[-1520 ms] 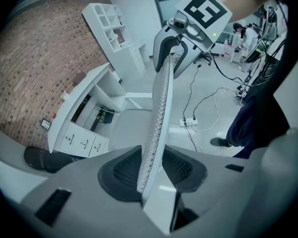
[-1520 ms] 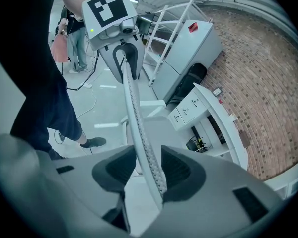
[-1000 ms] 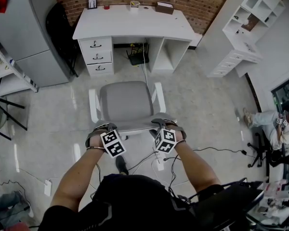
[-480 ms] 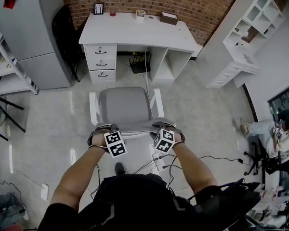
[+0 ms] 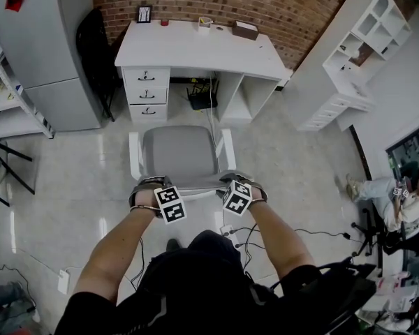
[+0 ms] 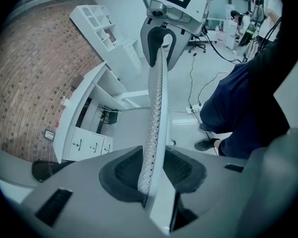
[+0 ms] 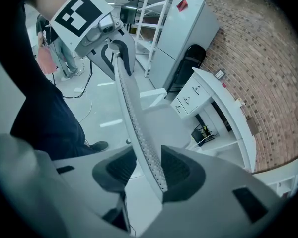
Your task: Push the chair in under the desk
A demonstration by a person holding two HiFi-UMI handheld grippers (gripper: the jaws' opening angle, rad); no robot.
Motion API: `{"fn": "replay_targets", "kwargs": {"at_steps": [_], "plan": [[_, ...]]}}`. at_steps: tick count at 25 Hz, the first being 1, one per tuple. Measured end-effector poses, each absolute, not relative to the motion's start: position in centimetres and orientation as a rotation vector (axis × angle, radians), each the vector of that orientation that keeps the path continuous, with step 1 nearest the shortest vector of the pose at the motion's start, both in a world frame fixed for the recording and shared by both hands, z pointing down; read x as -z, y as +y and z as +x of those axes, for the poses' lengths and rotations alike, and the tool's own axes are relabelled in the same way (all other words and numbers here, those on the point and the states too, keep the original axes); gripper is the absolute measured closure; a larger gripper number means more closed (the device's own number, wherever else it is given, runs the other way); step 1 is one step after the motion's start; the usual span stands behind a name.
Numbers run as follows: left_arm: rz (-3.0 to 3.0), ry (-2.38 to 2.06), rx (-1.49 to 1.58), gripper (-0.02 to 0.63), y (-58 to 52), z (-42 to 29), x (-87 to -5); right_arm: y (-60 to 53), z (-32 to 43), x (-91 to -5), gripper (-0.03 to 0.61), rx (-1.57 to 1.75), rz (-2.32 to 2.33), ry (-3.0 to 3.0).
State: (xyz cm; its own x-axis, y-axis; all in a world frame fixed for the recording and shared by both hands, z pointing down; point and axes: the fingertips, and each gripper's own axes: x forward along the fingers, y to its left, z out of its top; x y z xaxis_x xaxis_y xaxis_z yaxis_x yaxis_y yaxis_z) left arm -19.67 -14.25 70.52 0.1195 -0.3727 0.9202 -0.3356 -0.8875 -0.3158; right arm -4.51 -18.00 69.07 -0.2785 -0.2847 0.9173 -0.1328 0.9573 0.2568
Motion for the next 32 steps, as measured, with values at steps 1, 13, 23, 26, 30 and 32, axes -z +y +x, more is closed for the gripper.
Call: {"fn": "replay_targets", "kwargs": {"at_steps": [1, 13, 23, 26, 30, 32], "plan": [[-2.313, 0.743, 1.946, 0.494, -14.5, -19.6, -70.7, -18.1, -4.4, -69.1, 0.419, 0.154, 0.309, -1.859], [-2.285, 0.675, 1.933, 0.517, -17.9, -19.3, -71.2, -22.1, -4.2, -69.2, 0.407, 0.137, 0.316, -1.869], [-2.31, 0.609, 1.953, 0.543, -20.9, -17.7, -71.7, -25.6, -2.8, -69.1, 0.41, 0.13, 0.25, -1.867], [-2.294, 0.616, 1.94, 0.552, -22.3, -17.6, -71.7, -27.4, -2.8, -69.2, 0.408, 0.113, 0.26, -1.856], [-2.283, 0.613, 1.933, 0.557, -24.2, -16.9, -71.8, -29.4, -2.1, -69.4, 0.4, 0.1, 0.282, -1.848], [-2.288, 0.602, 1.936, 0.558, -25.1, -16.5, -71.9, -30.3, -1.8, -69.4, 0.402, 0.092, 0.272, -1.848]]}}
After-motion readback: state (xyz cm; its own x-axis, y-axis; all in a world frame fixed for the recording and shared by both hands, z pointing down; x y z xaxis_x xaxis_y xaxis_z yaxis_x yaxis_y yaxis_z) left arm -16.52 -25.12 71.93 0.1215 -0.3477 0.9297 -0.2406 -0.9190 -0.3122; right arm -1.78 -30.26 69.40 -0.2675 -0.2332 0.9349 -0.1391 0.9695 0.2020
